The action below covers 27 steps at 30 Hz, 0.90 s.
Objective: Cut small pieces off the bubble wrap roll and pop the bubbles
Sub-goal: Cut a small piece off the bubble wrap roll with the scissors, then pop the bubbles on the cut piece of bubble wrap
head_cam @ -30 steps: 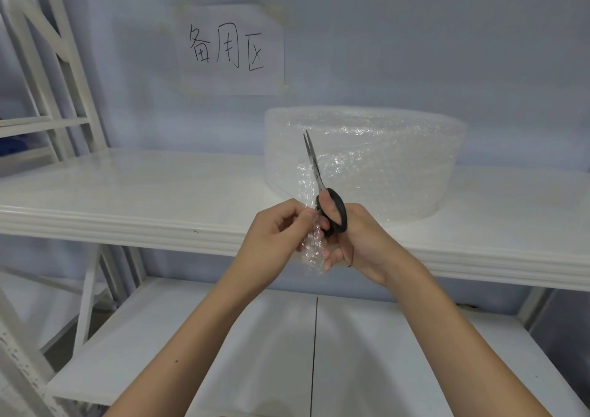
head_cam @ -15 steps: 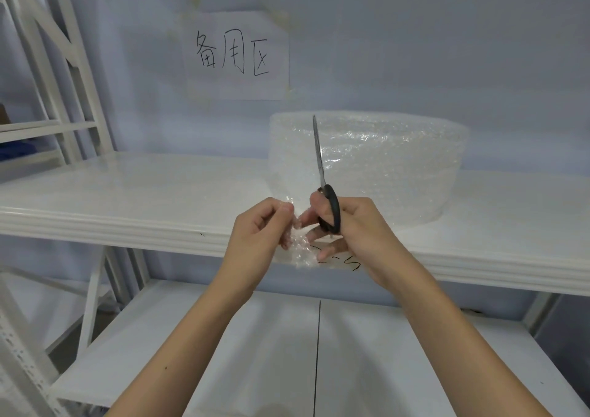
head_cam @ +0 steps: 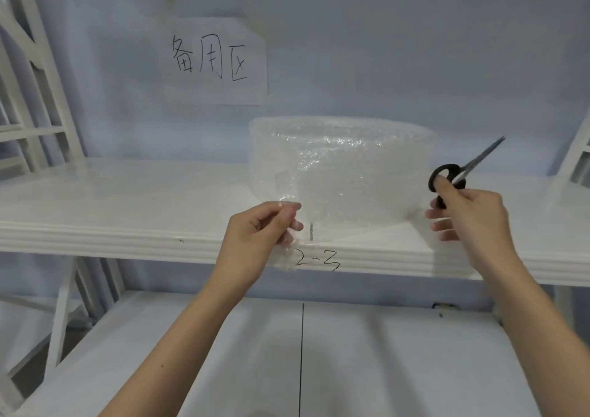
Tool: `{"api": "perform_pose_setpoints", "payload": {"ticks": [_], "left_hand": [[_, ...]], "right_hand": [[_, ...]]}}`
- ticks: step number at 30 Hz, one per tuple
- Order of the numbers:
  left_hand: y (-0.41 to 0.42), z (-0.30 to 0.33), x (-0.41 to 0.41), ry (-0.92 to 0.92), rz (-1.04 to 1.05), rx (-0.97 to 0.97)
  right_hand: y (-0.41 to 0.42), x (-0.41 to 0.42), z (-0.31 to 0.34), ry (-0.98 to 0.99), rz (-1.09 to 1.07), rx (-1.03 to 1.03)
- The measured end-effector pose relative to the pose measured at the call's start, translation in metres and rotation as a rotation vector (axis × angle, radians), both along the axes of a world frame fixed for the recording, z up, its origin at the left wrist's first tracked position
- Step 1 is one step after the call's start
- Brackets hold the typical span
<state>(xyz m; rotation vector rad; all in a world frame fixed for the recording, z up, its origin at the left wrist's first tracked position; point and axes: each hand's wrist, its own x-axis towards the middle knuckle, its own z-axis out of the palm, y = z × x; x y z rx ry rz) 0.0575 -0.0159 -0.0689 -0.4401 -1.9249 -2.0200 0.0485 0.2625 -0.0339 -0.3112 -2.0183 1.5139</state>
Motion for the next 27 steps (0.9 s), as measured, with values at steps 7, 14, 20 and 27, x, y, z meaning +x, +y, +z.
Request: {"api": "perform_pose_setpoints", "payload": {"ticks": [7,14,20,27], "left_hand": [[0.003,0.003,-0.005,0.037,-0.038,0.008],[-0.004,0.002,-0.010,0.029,-0.063,-0.001],[-0.016,0.003,-0.017,0.045,-0.064,-0.021],[-0.033,0.012,-0.019,0.138,-0.049,-0.118]], "right_hand": [[0.032,-0.016,-0.005,-0.250,-0.187,0.398],[0.026,-0.026,-0.015,-0.416,-0.256,0.794],[-0.026,-0.005,-0.004,-0.069,-0.317,0.878],[-0.147,0.015,0.011,-0.043,0.581,0.320]]}}
